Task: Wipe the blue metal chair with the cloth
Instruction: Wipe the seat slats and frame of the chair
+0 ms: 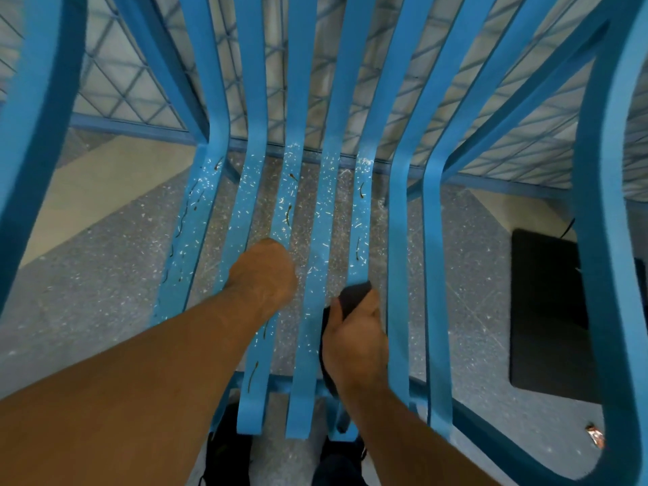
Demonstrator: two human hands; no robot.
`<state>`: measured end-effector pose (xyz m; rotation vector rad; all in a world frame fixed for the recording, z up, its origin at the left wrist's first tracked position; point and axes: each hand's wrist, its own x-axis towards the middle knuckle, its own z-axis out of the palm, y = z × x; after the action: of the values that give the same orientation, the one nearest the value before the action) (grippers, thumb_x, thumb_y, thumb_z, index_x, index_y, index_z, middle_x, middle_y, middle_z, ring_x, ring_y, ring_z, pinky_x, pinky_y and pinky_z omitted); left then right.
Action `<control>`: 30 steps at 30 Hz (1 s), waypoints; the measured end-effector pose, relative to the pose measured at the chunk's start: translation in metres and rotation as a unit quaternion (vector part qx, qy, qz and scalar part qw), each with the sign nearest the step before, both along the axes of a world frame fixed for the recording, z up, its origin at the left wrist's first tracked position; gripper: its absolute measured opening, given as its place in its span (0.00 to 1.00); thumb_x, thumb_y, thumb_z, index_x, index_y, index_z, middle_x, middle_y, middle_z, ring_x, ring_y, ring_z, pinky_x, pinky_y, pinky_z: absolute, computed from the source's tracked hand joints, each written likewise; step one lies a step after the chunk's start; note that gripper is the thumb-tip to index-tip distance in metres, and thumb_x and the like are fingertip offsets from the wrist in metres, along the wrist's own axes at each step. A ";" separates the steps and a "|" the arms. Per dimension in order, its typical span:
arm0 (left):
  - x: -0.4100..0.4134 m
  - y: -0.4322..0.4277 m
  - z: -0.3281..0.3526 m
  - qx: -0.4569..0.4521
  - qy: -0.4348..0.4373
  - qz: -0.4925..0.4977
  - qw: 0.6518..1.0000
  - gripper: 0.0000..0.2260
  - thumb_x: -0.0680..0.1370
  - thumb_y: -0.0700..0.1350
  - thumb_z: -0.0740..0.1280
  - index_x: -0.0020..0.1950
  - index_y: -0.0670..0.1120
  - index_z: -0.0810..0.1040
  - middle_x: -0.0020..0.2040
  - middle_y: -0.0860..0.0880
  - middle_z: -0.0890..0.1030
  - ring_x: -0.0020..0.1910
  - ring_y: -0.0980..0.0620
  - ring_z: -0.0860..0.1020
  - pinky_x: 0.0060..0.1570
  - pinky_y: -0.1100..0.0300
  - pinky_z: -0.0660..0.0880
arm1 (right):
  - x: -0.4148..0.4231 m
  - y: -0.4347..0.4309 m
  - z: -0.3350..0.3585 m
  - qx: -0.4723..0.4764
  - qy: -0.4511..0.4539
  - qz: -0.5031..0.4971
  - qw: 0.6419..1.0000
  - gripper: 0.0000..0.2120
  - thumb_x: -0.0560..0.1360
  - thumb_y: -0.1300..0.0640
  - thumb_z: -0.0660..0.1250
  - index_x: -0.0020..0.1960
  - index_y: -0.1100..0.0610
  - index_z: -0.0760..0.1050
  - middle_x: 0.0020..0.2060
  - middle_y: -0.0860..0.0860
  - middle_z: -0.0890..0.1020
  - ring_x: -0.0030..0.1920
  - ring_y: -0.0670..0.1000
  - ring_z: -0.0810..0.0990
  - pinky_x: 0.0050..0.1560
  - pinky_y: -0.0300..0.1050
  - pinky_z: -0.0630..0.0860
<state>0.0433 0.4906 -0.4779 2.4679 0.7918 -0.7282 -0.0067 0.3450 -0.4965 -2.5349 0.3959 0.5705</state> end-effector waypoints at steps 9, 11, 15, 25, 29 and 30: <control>-0.001 -0.001 -0.002 -0.011 -0.002 0.020 1.000 0.11 0.78 0.44 0.67 0.57 0.41 0.71 0.36 0.51 0.69 0.35 0.52 0.70 0.27 0.62 0.63 | 0.065 0.017 -0.006 0.013 -0.012 -0.094 0.995 0.27 0.81 0.37 0.47 0.55 0.60 0.70 0.49 0.58 0.80 0.48 0.60 0.79 0.40 0.47 0.70; -0.001 -0.001 -0.001 -0.024 -0.002 0.024 0.999 0.10 0.78 0.44 0.67 0.55 0.42 0.71 0.35 0.51 0.68 0.34 0.53 0.70 0.26 0.62 0.62 | 0.075 0.020 -0.009 0.025 -0.040 -0.096 0.994 0.25 0.82 0.41 0.47 0.58 0.60 0.70 0.51 0.58 0.80 0.51 0.60 0.79 0.41 0.47 0.70; -0.004 0.000 0.001 -0.032 -0.026 0.021 0.999 0.08 0.80 0.47 0.65 0.52 0.44 0.70 0.38 0.51 0.71 0.35 0.53 0.70 0.29 0.62 0.66 | 0.056 0.013 -0.005 0.014 -0.089 0.047 0.995 0.28 0.83 0.45 0.50 0.77 0.59 0.53 0.67 0.58 0.70 0.61 0.59 0.75 0.54 0.51 0.75; 0.028 0.008 0.010 -0.056 -0.074 0.031 0.995 0.15 0.79 0.52 0.66 0.57 0.41 0.72 0.44 0.47 0.73 0.42 0.48 0.72 0.40 0.56 0.70 | 0.054 0.013 0.000 0.040 -0.007 -0.032 0.999 0.23 0.80 0.40 0.54 0.65 0.57 0.62 0.46 0.52 0.77 0.46 0.56 0.79 0.43 0.48 0.76; 0.057 0.015 0.007 -0.034 -0.039 0.013 0.999 0.13 0.79 0.47 0.67 0.41 0.42 0.68 0.41 0.47 0.72 0.39 0.48 0.73 0.36 0.57 0.69 | 0.094 0.022 -0.008 0.043 -0.011 -0.059 0.997 0.24 0.80 0.38 0.52 0.60 0.59 0.66 0.43 0.52 0.74 0.44 0.56 0.76 0.42 0.48 0.73; 0.062 0.016 0.004 -0.025 -0.031 0.009 0.999 0.14 0.78 0.45 0.67 0.37 0.41 0.67 0.38 0.47 0.73 0.36 0.48 0.73 0.32 0.58 0.69 | 0.101 0.023 -0.012 0.043 -0.020 -0.065 0.997 0.25 0.80 0.38 0.51 0.59 0.59 0.68 0.46 0.54 0.77 0.46 0.57 0.77 0.43 0.49 0.74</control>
<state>0.1052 0.5067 -0.4739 2.4242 0.7629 -0.6524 0.0948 0.3681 -0.5083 -2.4131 0.5054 0.4778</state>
